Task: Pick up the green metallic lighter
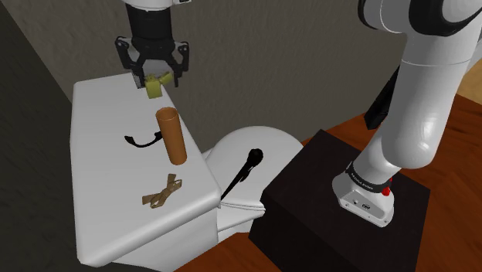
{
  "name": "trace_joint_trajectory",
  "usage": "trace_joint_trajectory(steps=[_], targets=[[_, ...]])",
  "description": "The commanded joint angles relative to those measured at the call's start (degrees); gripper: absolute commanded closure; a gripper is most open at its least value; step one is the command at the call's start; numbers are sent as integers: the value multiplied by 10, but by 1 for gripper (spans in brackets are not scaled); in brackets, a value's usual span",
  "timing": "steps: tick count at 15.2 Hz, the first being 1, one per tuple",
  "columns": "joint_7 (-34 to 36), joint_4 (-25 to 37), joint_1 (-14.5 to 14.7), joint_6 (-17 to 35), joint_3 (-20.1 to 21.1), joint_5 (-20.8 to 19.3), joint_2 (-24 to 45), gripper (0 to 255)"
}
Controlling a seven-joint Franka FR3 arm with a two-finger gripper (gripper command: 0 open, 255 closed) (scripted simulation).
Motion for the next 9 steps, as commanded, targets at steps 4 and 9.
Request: trace_joint_trajectory(steps=[4,9], targets=[[0,56,14,-46,0,-7,12,255],[1,94,24,-75,-1,-13,21,255]])
